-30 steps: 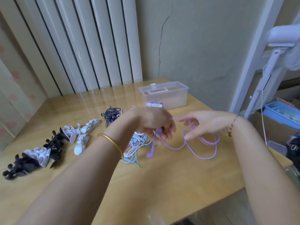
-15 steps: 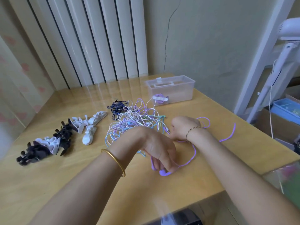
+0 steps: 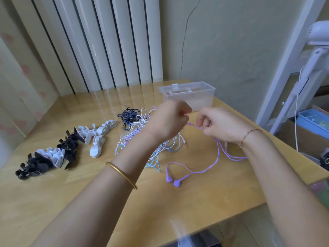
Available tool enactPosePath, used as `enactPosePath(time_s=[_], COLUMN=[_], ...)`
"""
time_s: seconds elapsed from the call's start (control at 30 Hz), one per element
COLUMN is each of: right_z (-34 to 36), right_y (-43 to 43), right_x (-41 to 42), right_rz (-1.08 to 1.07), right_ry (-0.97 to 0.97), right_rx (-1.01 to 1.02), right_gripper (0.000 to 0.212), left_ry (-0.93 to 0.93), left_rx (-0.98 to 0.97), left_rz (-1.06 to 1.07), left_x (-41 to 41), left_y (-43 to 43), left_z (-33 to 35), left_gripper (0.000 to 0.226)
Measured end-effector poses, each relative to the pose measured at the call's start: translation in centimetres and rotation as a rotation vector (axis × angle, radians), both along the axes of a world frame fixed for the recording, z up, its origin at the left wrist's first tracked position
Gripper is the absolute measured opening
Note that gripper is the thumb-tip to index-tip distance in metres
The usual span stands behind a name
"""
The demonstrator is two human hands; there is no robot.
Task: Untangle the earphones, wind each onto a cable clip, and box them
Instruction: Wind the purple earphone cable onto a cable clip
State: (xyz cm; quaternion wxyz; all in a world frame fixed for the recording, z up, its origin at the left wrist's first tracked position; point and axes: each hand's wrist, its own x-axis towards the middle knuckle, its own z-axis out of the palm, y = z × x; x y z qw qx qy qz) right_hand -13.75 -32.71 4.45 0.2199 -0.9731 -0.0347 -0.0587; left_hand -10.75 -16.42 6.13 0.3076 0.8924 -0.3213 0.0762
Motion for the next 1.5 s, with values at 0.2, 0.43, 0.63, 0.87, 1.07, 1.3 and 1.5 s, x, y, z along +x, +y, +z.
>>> enactPosePath(time_s=[0.2, 0.43, 0.63, 0.87, 1.07, 1.3, 1.5], right_z=[2.1, 1.1, -0.3, 0.0, 2.0, 2.3, 0.6], right_y=[0.9, 3.7, 5.8, 7.4, 7.1, 5.3, 5.5], right_x=[-0.5, 1.6, 2.1, 1.3, -0.3, 1.3, 1.8], right_rz=[0.166, 0.218, 0.175, 0.147, 0.161, -0.025, 0.017], right_ry=[-0.264, -0.368, -0.389, -0.260, -0.200, -0.680, -0.622], right_rx=[0.215, 0.479, 0.706, 0.374, 0.399, 0.249, 0.482], right_gripper=[0.031, 0.028, 0.016, 0.020, 0.021, 0.012, 0.015], left_ry=[0.179, 0.628, 0.907, 0.844, -0.071, 0.209, 0.743], left_rx=[-0.059, -0.398, -0.849, -1.276, -0.709, -0.349, -0.602], left_rz=[-0.073, -0.165, -0.151, 0.096, 0.250, -0.063, -0.283], left_x=[1.0, 0.8, 0.8, 0.8, 1.3, 0.7, 0.1], left_y=[1.6, 4.6, 5.4, 4.0, 4.5, 5.7, 6.0], left_z=[0.3, 0.6, 1.9, 1.6, 0.1, 1.9, 3.4], left_gripper=[0.024, 0.024, 0.018, 0.012, 0.011, 0.021, 0.017])
